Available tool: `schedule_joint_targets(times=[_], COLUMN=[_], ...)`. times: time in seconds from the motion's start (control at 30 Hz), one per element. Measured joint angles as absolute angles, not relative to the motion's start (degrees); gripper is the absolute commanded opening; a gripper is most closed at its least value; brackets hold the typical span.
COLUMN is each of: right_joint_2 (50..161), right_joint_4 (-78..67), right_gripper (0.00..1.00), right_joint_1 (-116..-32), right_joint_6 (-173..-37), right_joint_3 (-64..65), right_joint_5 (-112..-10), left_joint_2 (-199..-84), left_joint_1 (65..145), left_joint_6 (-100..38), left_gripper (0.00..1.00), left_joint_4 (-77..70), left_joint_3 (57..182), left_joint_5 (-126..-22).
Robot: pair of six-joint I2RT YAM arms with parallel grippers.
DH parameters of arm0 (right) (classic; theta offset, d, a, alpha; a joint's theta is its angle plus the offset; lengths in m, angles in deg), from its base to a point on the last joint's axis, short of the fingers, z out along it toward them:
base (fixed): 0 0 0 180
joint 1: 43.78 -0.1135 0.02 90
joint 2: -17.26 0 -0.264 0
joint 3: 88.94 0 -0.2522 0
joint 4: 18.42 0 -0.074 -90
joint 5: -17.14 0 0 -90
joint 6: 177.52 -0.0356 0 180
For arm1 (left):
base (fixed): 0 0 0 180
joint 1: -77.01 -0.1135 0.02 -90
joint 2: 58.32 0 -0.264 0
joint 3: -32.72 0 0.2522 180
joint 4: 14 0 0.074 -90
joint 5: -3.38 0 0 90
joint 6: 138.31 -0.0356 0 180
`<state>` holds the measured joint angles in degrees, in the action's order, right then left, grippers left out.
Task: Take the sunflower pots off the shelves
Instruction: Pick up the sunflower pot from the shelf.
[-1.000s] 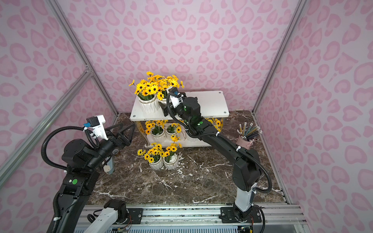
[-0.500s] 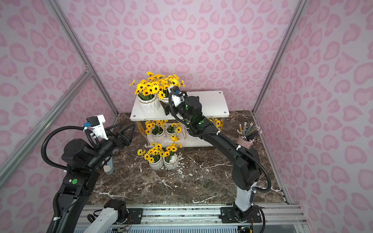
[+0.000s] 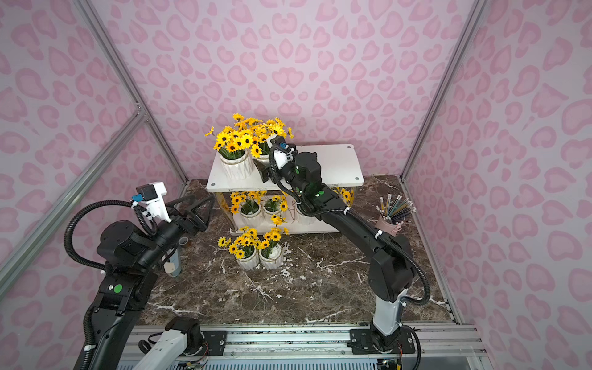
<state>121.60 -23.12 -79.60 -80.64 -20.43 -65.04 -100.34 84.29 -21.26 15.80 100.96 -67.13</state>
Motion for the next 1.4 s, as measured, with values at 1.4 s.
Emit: schedule_joint_targets(times=[1.4], right_joint_2=[119.56], right_joint_4=[-21.72], right_gripper=[0.99], right_joint_1=[-78.74], right_joint_6=[-81.67], right_joint_3=[-18.95], right_joint_5=[-64.08], left_joint_2=[-99.59], left_joint_1=[84.34], left_joint_6=[-22.26], left_gripper=[0.97], left_joint_4=[15.82], left_joint_3=[101.35], left_joint_5=[-67.39])
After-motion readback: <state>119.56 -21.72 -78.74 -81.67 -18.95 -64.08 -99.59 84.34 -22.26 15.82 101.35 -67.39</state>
